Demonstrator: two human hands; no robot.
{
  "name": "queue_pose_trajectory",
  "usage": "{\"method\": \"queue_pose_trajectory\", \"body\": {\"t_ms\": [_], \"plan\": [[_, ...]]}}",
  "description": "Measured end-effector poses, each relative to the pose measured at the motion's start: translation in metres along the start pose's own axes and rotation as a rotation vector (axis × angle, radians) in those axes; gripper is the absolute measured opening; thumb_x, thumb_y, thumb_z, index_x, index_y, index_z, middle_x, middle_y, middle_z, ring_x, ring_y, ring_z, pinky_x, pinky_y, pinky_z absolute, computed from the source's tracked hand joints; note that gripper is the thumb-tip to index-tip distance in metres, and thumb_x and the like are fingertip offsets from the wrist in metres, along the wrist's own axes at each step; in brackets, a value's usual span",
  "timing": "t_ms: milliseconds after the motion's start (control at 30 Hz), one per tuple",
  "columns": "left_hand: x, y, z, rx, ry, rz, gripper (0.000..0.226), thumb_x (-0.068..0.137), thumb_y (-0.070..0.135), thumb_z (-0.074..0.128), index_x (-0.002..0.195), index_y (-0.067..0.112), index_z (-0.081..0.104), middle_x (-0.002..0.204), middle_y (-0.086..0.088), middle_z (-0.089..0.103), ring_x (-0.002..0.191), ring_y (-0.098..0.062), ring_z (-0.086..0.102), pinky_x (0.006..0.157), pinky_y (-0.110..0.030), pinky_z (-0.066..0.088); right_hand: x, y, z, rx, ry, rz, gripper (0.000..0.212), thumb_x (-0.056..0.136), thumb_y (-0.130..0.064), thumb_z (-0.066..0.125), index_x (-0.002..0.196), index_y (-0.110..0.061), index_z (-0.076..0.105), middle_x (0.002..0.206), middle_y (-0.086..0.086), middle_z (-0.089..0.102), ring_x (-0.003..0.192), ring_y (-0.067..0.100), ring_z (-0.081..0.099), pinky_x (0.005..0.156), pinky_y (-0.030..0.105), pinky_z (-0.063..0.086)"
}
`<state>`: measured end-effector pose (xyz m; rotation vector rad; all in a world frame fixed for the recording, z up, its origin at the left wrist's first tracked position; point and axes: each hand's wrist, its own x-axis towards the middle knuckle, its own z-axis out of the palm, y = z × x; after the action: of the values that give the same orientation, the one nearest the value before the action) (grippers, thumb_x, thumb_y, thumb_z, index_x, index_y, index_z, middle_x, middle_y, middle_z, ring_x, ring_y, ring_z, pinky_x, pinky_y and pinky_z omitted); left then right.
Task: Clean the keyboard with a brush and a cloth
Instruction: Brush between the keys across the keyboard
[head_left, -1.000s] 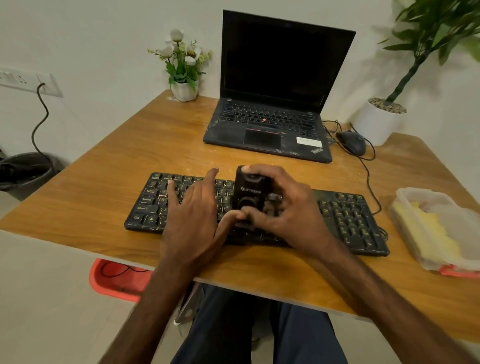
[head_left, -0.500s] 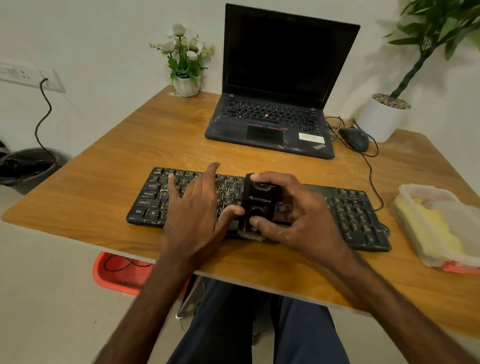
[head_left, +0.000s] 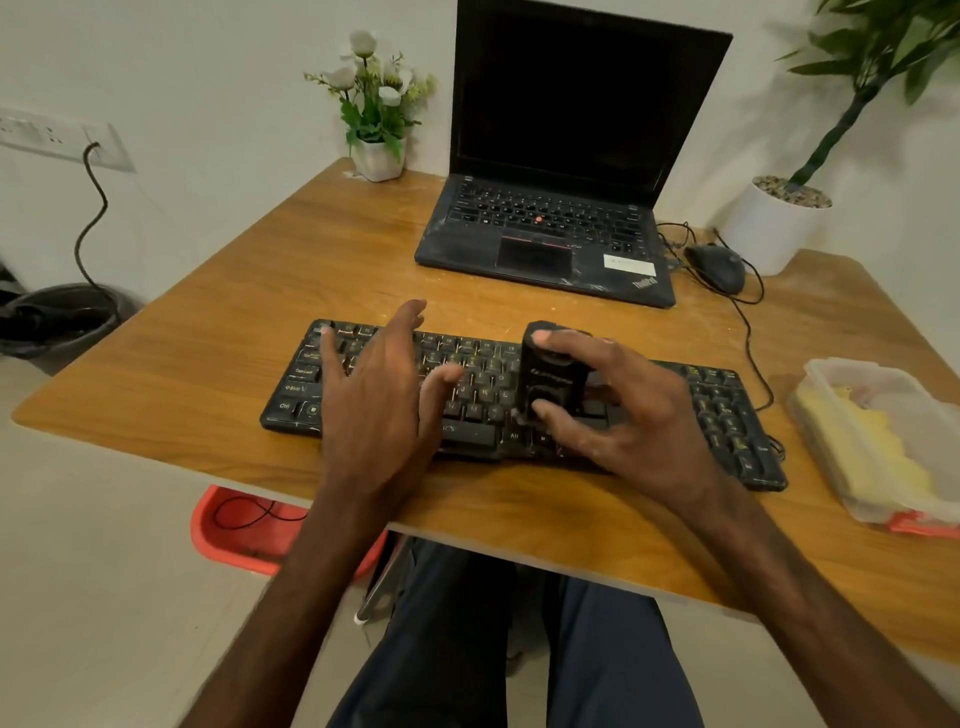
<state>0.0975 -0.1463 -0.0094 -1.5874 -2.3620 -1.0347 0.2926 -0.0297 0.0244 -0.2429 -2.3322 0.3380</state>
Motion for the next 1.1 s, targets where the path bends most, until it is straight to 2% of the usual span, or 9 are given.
{"method": "queue_pose_trajectory", "body": {"t_ms": [67, 233, 333, 433, 533, 700, 867, 1000, 1100], "plan": [[0.001, 0.000, 0.000, 0.056, -0.006, -0.057, 0.081, 0.100, 0.065, 0.005, 0.149, 0.009, 0.036, 0.142, -0.010, 0.057, 0.131, -0.024, 0.055, 0.120, -0.064, 0.013, -0.002, -0.003, 0.000, 0.010, 0.010, -0.005, 0.064, 0.080, -0.014, 0.081, 0.134, -0.017, 0.045, 0.121, 0.008, 0.064, 0.105, 0.014, 0.063, 0.079, 0.023, 0.058], [0.002, 0.001, 0.004, 0.110, 0.000, -0.094, 0.067, 0.103, 0.057, 0.017, 0.149, 0.011, 0.034, 0.145, -0.011, 0.052, 0.135, -0.025, 0.049, 0.120, -0.064, 0.016, -0.006, -0.018, 0.006, -0.022, -0.143, -0.096, 0.064, 0.084, -0.019, 0.077, 0.136, -0.024, 0.040, 0.106, 0.006, 0.064, 0.091, 0.012, 0.062, 0.073, 0.018, 0.056], [0.004, -0.007, -0.009, -0.083, 0.138, -0.124, 0.055, 0.105, 0.048, 0.034, 0.145, 0.011, 0.042, 0.143, -0.011, 0.053, 0.131, -0.025, 0.048, 0.114, -0.064, 0.028, -0.001, -0.010, -0.004, 0.017, -0.075, -0.075, 0.063, 0.082, -0.015, 0.079, 0.135, -0.019, 0.044, 0.120, 0.004, 0.064, 0.105, 0.011, 0.062, 0.081, 0.019, 0.056], [0.010, -0.040, -0.029, -0.079, 0.293, -0.156, 0.052, 0.104, 0.043, 0.037, 0.141, 0.008, 0.047, 0.138, -0.016, 0.055, 0.127, -0.031, 0.049, 0.110, -0.052, 0.036, -0.002, -0.011, -0.003, 0.064, -0.062, -0.074, 0.064, 0.079, -0.014, 0.081, 0.133, -0.017, 0.046, 0.125, 0.006, 0.063, 0.111, 0.012, 0.062, 0.084, 0.021, 0.056], [0.012, -0.068, -0.038, -0.050, 0.230, -0.223, 0.065, 0.102, 0.053, 0.029, 0.145, 0.006, 0.042, 0.142, -0.019, 0.050, 0.132, -0.032, 0.043, 0.109, -0.045, 0.032, -0.003, -0.016, 0.005, 0.062, -0.112, -0.071, 0.064, 0.081, -0.016, 0.080, 0.133, -0.019, 0.044, 0.118, 0.010, 0.066, 0.105, 0.015, 0.064, 0.078, 0.025, 0.058], [0.012, -0.070, -0.031, -0.029, 0.080, -0.191, 0.083, 0.095, 0.069, 0.021, 0.152, 0.010, 0.030, 0.148, -0.016, 0.045, 0.136, -0.033, 0.043, 0.104, -0.051, 0.038, 0.001, -0.012, -0.005, 0.050, -0.185, -0.078, 0.058, 0.086, -0.021, 0.075, 0.135, -0.020, 0.045, 0.116, 0.007, 0.065, 0.104, 0.015, 0.064, 0.078, 0.026, 0.058], [0.011, -0.072, -0.031, -0.100, 0.039, -0.220, 0.095, 0.087, 0.084, 0.011, 0.153, 0.017, 0.024, 0.148, -0.013, 0.050, 0.134, -0.032, 0.050, 0.099, -0.052, 0.042, 0.003, -0.014, -0.005, 0.072, -0.197, -0.086, 0.059, 0.085, -0.020, 0.076, 0.135, -0.019, 0.045, 0.118, 0.003, 0.064, 0.106, 0.007, 0.062, 0.081, 0.017, 0.055], [0.010, -0.071, -0.031, -0.065, 0.003, -0.204, 0.089, 0.089, 0.080, 0.016, 0.153, 0.018, 0.023, 0.145, -0.014, 0.053, 0.129, -0.036, 0.054, 0.094, -0.052, 0.044, 0.007, -0.020, 0.010, 0.106, -0.246, -0.091, 0.057, 0.087, -0.021, 0.074, 0.136, -0.022, 0.043, 0.108, 0.005, 0.064, 0.096, 0.009, 0.062, 0.074, 0.019, 0.056], [0.010, -0.069, -0.031, -0.022, -0.001, -0.196, 0.083, 0.092, 0.076, 0.021, 0.153, 0.019, 0.023, 0.145, -0.014, 0.054, 0.126, -0.037, 0.056, 0.092, -0.051, 0.046, 0.006, -0.014, -0.003, 0.094, -0.243, -0.095, 0.058, 0.086, -0.021, 0.074, 0.136, -0.022, 0.044, 0.115, 0.004, 0.064, 0.102, 0.010, 0.063, 0.076, 0.022, 0.057]]}}
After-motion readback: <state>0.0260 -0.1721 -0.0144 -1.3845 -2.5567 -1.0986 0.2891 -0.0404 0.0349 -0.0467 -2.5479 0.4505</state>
